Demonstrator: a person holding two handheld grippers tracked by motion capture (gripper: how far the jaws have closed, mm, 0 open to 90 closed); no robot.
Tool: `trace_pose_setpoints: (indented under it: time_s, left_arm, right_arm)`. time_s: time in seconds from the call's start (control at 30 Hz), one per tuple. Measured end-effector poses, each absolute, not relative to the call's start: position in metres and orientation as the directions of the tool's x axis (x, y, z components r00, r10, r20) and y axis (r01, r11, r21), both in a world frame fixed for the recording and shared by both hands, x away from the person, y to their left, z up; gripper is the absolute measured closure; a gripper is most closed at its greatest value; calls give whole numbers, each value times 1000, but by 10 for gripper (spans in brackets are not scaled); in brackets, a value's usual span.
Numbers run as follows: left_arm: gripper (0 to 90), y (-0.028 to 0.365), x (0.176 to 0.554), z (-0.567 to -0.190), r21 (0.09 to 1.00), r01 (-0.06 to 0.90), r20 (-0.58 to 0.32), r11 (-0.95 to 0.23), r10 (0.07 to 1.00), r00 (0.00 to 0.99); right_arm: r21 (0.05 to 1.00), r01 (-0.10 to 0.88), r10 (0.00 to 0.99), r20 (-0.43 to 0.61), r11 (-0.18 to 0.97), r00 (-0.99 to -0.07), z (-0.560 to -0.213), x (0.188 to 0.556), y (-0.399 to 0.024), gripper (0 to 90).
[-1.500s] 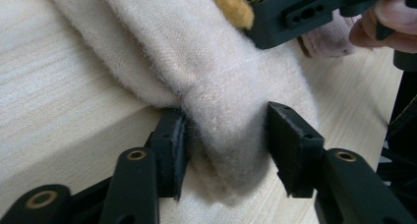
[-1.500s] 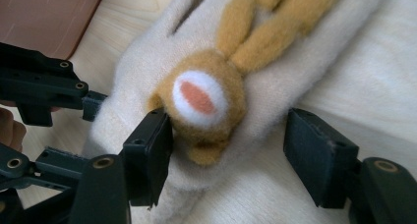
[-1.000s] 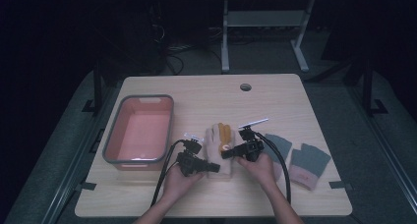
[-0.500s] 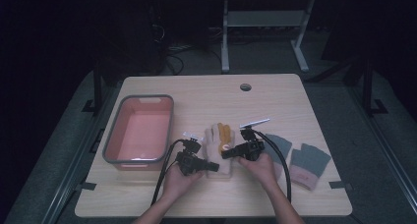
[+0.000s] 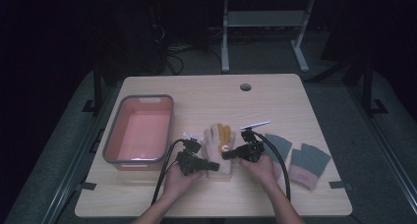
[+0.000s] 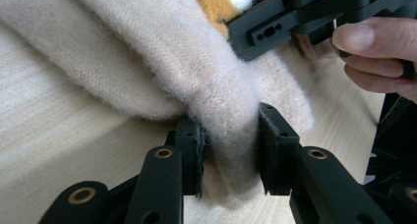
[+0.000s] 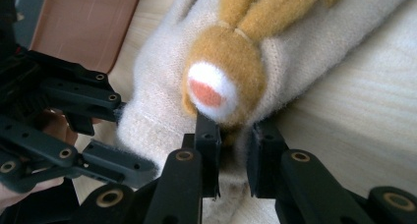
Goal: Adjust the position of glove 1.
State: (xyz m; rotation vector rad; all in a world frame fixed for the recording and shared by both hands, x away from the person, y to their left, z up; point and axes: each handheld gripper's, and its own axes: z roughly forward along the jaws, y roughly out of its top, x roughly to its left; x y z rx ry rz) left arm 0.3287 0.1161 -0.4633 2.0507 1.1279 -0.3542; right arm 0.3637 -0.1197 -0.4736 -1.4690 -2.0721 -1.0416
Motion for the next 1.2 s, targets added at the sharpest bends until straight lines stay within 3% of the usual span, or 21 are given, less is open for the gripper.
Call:
trace_pose_setpoints:
  time_s: [1.2]
  left_arm:
    - [682, 122, 337, -422, 545, 780, -549, -309, 571, 610]
  right_arm:
    - [440, 885, 607, 665, 152, -435, -422, 365, -128, 792]
